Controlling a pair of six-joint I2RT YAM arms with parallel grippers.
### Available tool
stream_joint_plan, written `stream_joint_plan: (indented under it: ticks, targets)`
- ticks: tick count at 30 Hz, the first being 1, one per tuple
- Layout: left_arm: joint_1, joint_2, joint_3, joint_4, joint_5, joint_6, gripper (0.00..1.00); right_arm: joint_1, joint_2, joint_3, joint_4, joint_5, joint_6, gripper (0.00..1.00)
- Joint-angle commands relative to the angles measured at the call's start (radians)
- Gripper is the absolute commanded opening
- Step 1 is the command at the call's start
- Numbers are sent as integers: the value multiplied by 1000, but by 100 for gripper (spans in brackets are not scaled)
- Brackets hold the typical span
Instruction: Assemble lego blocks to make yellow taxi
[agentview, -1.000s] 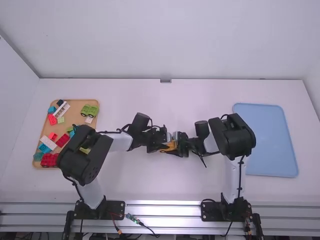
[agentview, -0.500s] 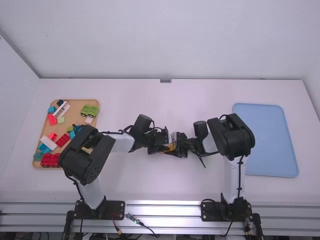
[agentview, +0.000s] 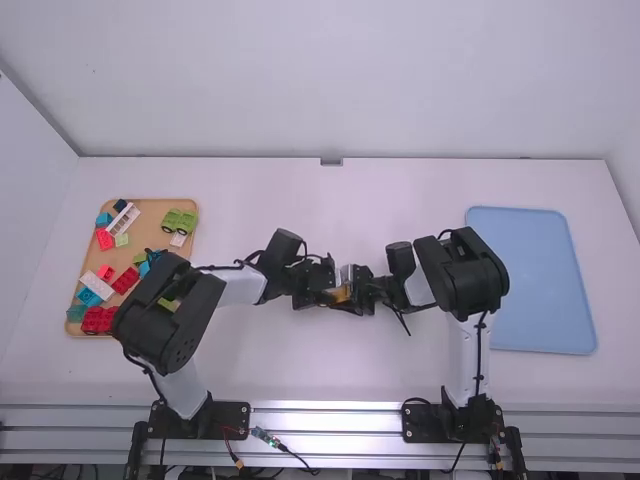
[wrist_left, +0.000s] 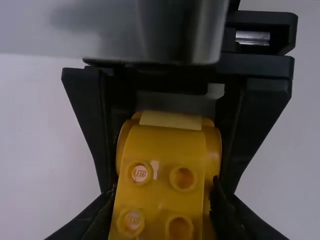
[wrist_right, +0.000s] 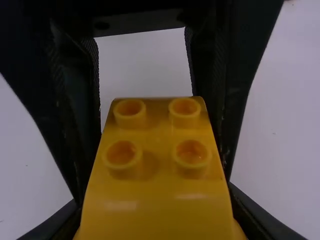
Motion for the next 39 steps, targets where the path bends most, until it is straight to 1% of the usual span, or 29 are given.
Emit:
stream_joint_plan:
  ticks: [1, 7, 9, 12, 14, 15, 16, 19, 20, 21, 22, 24, 26, 28, 30, 32, 34, 35, 39]
  targets:
    - [26, -23, -15, -4, 26, -3, 45, 4, 16, -8, -22, 52, 20, 49]
    - [101, -40, -15, -23, 163, 36, 47, 4, 16, -8, -22, 52, 21, 50]
    - [137, -50, -15, -39, 213, 42, 50, 4, 16, -8, -22, 53, 21, 50]
    - [194, -64, -15, -60, 284, 44, 53, 4, 16, -8, -18, 52, 21, 50]
    - [238, -69, -15, -83, 334, 84, 54, 4, 16, -8, -18, 53, 21, 50]
    - [268, -70, -15, -98, 377, 113, 73, 4, 16, -7, -19, 53, 21, 50]
    - [289, -70, -15, -105, 408, 125, 99, 4, 16, -8, -19, 53, 20, 50]
    - [362, -70, -16, -139, 502, 167, 99, 4, 16, -8, -15, 53, 21, 50]
    - [404, -70, -16, -157, 532, 175, 99, 4, 16, -8, -13, 52, 21, 49]
    - [425, -69, -16, -164, 536, 173, 99, 4, 16, -8, -10, 50, 27, 49]
    - [431, -70, -16, -165, 536, 172, 99, 4, 16, -8, -8, 50, 29, 49]
    - [462, -70, -16, -183, 524, 171, 98, 4, 15, -8, 29, 55, 103, 49]
    - [468, -70, -17, -191, 505, 170, 99, 4, 12, -8, 64, 67, 163, 48]
    - [458, -69, -17, -194, 472, 167, 99, -7, -5, -10, 92, 134, 243, 47]
    - [453, -69, -17, -186, 461, 150, 99, -18, -31, -15, 82, 180, 282, 46]
    - [454, -69, -17, -159, 465, 110, 99, -34, -105, -39, 40, 227, 326, 44]
    - [459, -69, -17, -142, 464, 96, 99, -49, -152, -51, 10, 256, 337, 42]
    - [460, -69, -17, -118, 464, 71, 99, -77, -220, -66, -42, 319, 359, 39]
    - [452, -69, -17, -63, 462, 7, 99, -151, -382, -89, -199, 534, 402, 39]
